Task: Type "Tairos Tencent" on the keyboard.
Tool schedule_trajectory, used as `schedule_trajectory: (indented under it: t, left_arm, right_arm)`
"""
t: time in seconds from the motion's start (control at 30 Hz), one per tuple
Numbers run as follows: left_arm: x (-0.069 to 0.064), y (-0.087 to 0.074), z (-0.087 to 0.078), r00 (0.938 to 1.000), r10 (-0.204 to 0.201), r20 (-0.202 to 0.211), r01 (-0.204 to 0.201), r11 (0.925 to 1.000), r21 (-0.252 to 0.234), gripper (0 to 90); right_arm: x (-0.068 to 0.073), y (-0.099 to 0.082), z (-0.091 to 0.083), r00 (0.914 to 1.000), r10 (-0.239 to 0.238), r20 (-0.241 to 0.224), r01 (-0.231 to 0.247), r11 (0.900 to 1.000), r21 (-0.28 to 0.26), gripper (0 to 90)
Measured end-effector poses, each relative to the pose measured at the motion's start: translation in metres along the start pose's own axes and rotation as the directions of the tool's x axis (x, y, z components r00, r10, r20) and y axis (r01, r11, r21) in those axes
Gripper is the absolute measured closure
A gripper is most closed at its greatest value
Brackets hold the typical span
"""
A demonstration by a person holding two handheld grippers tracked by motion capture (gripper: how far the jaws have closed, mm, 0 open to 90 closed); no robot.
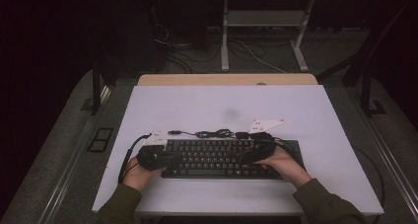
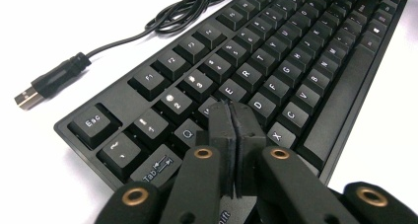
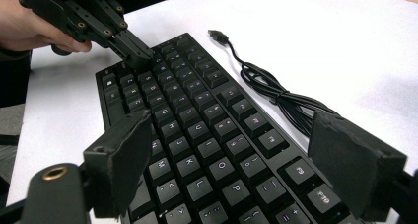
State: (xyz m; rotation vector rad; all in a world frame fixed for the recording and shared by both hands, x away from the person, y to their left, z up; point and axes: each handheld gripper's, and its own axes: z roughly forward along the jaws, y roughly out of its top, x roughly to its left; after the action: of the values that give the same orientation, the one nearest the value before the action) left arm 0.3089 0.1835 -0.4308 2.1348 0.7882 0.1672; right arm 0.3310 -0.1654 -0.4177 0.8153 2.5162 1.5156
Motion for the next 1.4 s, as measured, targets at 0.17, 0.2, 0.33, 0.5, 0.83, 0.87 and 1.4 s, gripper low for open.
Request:
schedule_trajectory:
  t: [0.17, 0.2, 0.33, 0.5, 0.83, 0.87, 1.4]
  left_arm:
    - [-0.002, 0.003, 0.000, 1.0000, -0.005, 0.003, 0.005, 0.9999, -0.011, 80.8]
    - [-0.002, 0.004, 0.000, 1.0000, -0.007, 0.005, 0.007, 0.9999, -0.013, 79.6]
    - [-0.002, 0.005, 0.001, 1.0000, -0.008, 0.006, 0.008, 0.9999, -0.015, 73.7]
    - [-0.003, 0.007, 0.002, 0.9999, -0.009, 0.009, 0.009, 0.9996, -0.026, 67.2]
    - [-0.004, 0.011, 0.006, 0.9989, -0.031, 0.034, 0.033, 0.9985, -0.044, 49.0]
    - [-0.004, 0.012, 0.007, 0.9987, -0.034, 0.037, 0.036, 0.9982, -0.048, 46.5]
    - [-0.006, 0.016, 0.011, 0.9995, -0.032, 0.006, 0.033, 0.9961, -0.081, 20.9]
  right_arm:
    - [0.000, -0.001, 0.002, 1.0000, -0.008, 0.004, 0.008, 0.9998, 0.019, 16.5]
    - [0.000, -0.001, 0.002, 0.9999, -0.009, 0.006, 0.008, 0.9997, 0.025, 16.5]
    - [-0.001, -0.002, 0.003, 0.9999, 0.014, -0.003, -0.014, 0.9997, 0.022, 13.7]
    - [-0.001, -0.002, 0.004, 0.9999, 0.015, 0.000, -0.015, 0.9994, 0.032, 14.4]
    - [-0.002, -0.001, 0.003, 0.9996, 0.021, -0.017, -0.020, 0.9975, 0.067, 14.4]
    - [-0.002, -0.001, 0.003, 0.9995, 0.026, -0.021, -0.025, 0.9976, 0.065, 14.4]
    - [-0.003, 0.008, 0.006, 0.9996, 0.019, -0.021, -0.018, 0.9983, 0.055, 32.2]
